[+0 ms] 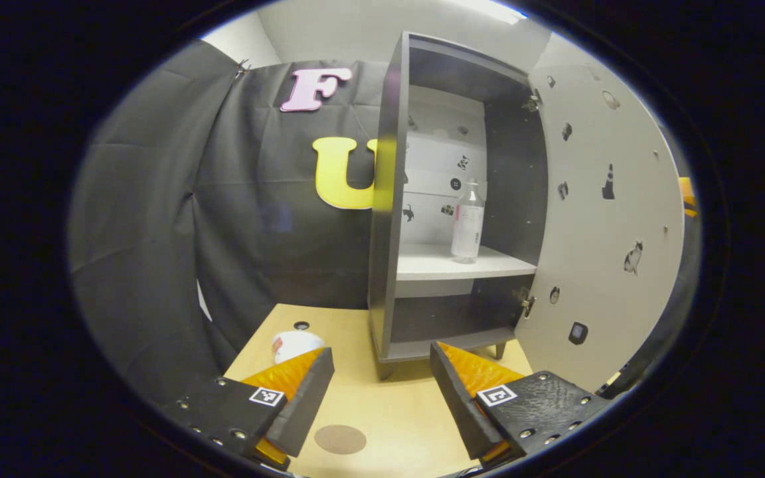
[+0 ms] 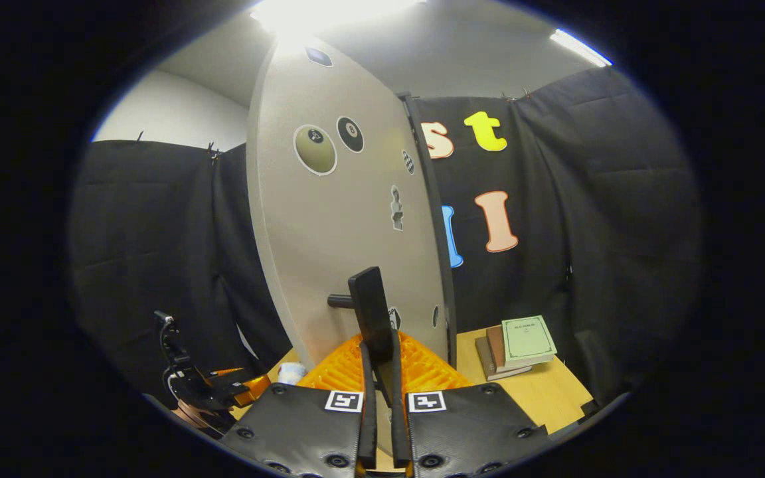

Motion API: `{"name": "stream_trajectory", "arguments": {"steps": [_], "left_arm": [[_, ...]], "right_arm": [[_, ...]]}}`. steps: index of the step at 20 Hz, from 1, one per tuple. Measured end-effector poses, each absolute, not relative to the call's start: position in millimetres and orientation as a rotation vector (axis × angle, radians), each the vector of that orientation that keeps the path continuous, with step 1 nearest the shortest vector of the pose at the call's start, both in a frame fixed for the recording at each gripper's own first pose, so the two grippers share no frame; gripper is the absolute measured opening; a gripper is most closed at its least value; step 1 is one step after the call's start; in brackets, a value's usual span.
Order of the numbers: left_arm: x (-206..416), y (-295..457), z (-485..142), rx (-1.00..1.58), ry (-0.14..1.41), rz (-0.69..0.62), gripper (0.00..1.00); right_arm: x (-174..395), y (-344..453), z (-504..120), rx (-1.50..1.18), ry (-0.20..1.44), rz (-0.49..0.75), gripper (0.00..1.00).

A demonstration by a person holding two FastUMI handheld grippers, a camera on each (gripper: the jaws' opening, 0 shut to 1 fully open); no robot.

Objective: Open the cabinet door with the right hand, grasp the bottle in the cabinet with the left hand and place it on the coaster, then close the cabinet door with the right hand.

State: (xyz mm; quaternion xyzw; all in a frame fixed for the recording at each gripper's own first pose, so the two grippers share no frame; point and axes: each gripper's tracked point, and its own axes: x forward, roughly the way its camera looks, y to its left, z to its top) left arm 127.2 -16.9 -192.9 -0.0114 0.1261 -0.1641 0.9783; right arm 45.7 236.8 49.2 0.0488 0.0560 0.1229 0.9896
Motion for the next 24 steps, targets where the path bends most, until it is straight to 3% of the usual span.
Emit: {"name": "stream_trajectory", "arguments": {"steps": [9, 10, 11, 24], "left_arm": [[130.4, -40.1, -210.3, -0.016, 0.284, -0.384, 0.88], [129.1, -40.9, -212.3, -0.009, 0.288, -0.388, 0.89], [129.2, -41.5, -213.3, -0.002, 0.291, -0.391, 0.9], [139.7, -58.7, -207.9, -0.005, 0.27, -0.413, 0.9]], "right_arm": [[43.4, 186.1, 61.2, -0.003, 0.094, 0.153, 0.06], [44.6, 181.1, 63.1, 0.02, 0.095, 0.141, 0.14], [46.3, 177.6, 64.5, 0.048, 0.1, 0.132, 0.06], [40.6, 137.4, 58.9, 0.132, 0.099, 0.028, 0.07]]}}
